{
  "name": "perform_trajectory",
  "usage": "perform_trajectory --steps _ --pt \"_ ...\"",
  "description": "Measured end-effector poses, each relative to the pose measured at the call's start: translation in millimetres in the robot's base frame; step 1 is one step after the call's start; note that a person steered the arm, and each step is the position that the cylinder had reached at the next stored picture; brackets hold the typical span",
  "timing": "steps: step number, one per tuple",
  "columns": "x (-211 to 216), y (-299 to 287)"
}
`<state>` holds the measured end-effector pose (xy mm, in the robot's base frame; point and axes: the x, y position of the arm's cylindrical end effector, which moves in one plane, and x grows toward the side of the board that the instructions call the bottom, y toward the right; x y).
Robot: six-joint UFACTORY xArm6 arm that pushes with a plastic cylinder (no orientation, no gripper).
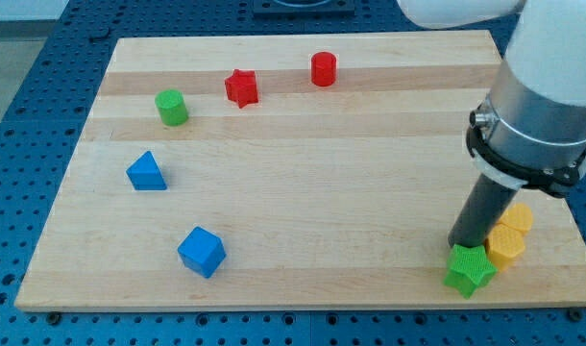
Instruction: Point your arm at the bottom center
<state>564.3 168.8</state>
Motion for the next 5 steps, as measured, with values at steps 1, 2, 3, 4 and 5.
perform_trajectory --steps 1,2,3,4,5 --pt "0 8" --pt "0 -1" --pt "-10 -67" --pt "-5 -131" --pt "38 -147"
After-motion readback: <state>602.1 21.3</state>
